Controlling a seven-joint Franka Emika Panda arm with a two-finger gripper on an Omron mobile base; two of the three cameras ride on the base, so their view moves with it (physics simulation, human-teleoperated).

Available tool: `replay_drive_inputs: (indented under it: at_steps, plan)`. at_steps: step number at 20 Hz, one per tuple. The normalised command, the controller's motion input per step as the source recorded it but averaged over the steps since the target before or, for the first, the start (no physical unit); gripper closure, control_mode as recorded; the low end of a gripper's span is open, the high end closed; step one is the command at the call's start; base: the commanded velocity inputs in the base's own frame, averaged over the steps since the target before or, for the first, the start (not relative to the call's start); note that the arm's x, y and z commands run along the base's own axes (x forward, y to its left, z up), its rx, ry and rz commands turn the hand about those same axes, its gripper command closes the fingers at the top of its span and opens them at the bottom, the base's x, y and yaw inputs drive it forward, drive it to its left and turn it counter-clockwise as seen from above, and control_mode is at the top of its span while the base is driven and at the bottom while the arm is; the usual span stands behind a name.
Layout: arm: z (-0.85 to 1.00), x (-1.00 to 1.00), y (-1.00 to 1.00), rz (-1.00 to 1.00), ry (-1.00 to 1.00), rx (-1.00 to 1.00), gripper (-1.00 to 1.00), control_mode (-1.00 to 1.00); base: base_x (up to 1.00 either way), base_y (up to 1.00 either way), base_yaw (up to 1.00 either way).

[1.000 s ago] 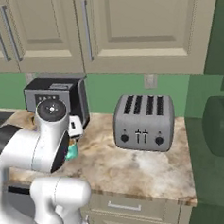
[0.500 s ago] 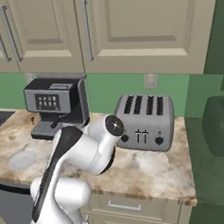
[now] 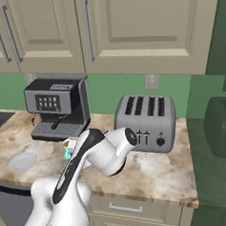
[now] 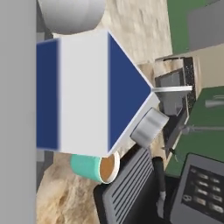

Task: Take a sugar cube from the saucer and place it inside the coffee. Then, grab milk from the fridge and place it next to the coffee on the counter to sweeten the coffee.

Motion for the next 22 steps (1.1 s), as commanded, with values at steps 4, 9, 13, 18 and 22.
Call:
replay_drive_inputs:
  at_steps: [4, 9, 13, 18, 22]
  plan:
    - [-0.81, 0.88, 0.0, -0.01, -0.05, 0.04, 1.0, -1.0, 0.0, 0.0, 0.0]
    - [-0.76, 0.82, 0.0, 0.0, -0.01, 0.02, 1.0, -1.0, 0.0, 0.0, 0.0]
    - [-0.38, 0.81, -0.03, 0.13, 0.0, 0.13, 1.0, -1.0, 0.0, 0.0, 0.0]
    - [-0.3, 0.65, -0.14, 0.25, -0.01, 0.18, 1.0, -1.0, 0.0, 0.0, 0.0]
    - [-0.36, 0.34, -0.27, 0.28, -0.02, 0.14, 1.0, -1.0, 0.0, 0.0, 0.0]
